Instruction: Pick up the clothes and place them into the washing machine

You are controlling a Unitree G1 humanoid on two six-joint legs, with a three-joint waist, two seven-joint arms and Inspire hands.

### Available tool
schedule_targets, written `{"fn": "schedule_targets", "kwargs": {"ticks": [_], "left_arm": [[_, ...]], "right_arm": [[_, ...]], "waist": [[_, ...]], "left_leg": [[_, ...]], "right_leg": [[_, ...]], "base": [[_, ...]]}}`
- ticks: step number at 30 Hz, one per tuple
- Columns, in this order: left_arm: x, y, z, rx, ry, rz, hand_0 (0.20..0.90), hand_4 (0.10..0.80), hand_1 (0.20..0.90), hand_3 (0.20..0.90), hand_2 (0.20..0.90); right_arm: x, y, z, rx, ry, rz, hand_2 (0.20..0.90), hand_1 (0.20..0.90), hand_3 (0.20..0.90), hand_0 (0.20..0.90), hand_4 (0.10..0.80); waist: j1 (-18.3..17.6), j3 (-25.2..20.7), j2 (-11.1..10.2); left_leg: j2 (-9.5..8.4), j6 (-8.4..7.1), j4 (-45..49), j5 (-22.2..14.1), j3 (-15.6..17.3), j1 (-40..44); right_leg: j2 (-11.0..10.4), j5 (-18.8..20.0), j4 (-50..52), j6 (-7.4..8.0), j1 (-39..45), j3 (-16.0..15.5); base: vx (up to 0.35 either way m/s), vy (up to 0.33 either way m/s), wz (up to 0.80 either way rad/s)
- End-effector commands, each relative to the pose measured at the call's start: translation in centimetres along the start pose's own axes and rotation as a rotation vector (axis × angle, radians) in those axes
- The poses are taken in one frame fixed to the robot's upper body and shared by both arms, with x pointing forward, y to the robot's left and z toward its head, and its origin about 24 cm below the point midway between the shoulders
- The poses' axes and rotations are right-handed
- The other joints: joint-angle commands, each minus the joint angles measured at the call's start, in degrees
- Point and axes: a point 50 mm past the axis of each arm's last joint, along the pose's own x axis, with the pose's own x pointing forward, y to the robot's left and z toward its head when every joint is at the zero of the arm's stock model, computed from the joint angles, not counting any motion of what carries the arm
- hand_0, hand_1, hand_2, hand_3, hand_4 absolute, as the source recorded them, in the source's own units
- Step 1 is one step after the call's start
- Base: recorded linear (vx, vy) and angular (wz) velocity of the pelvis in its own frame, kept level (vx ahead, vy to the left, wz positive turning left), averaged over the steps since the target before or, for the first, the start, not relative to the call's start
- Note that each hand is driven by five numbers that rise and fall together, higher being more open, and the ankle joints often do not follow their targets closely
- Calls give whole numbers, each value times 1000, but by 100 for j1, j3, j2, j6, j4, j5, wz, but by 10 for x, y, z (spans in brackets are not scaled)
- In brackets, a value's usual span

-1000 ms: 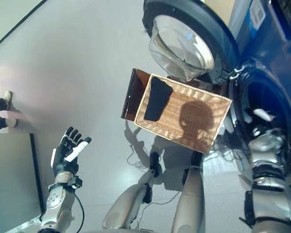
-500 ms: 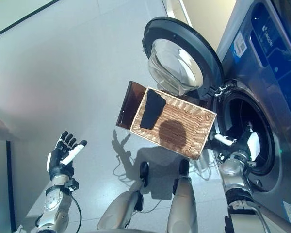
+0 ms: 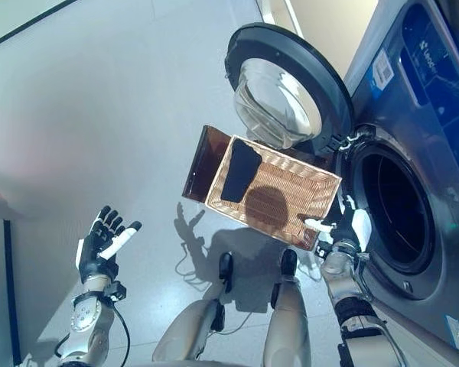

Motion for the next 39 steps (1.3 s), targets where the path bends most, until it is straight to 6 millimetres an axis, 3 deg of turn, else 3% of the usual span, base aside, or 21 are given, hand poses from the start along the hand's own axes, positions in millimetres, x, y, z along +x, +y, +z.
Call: {"fn": "schedule_targets", "kwargs": {"ticks": [1,8,10,20,28,39], "left_arm": [[3,16,23,25,-148,59,900,800,900,900,900],[5,15,17,34,-123,78,900,800,900,900,900],[4,15,14,41,-104,74,900,800,900,900,900],[6,17,8,129,-62,81,900,800,900,900,900],[8,17,11,141,-65,75,900,800,900,900,900],[9,12,23,149,-108,13,900,800,900,900,900]], "right_arm": [[-1,10,30,-4,-183,23,900,900,900,900,800],[-14,42,50,-5,-262,144,900,900,900,900,800],[-21,60,61,14,-280,197,900,900,900,900,800],[-46,110,98,240,-248,336,900,900,900,900,800],[-49,123,111,384,-151,362,900,900,900,900,800],[-28,113,133,523,-69,261,900,900,900,900,800]], "waist": [[145,-336,-157],[228,-360,-234],[325,-288,-329],[492,-33,-400],[651,56,-396],[889,326,-338]], "left_leg": [[-161,-373,-95,-139,-124,-148],[-106,-333,-95,-176,-96,-37],[-63,-296,-43,-174,-56,83],[-101,-231,489,-382,44,-87],[-149,-195,513,-362,7,-156],[-281,-92,947,-473,-103,-563]], "right_leg": [[-70,170,-650,147,308,-22],[-51,252,-800,168,456,-72],[-29,317,-1030,173,685,-114],[-63,484,-1333,187,1045,-209],[-123,541,-1363,228,1049,-302],[-245,601,-1287,263,919,-412]], "base": [[0,0,0],[4,-1,-1],[20,-10,-10],[-17,31,0],[-23,29,10],[-41,28,11]]}}
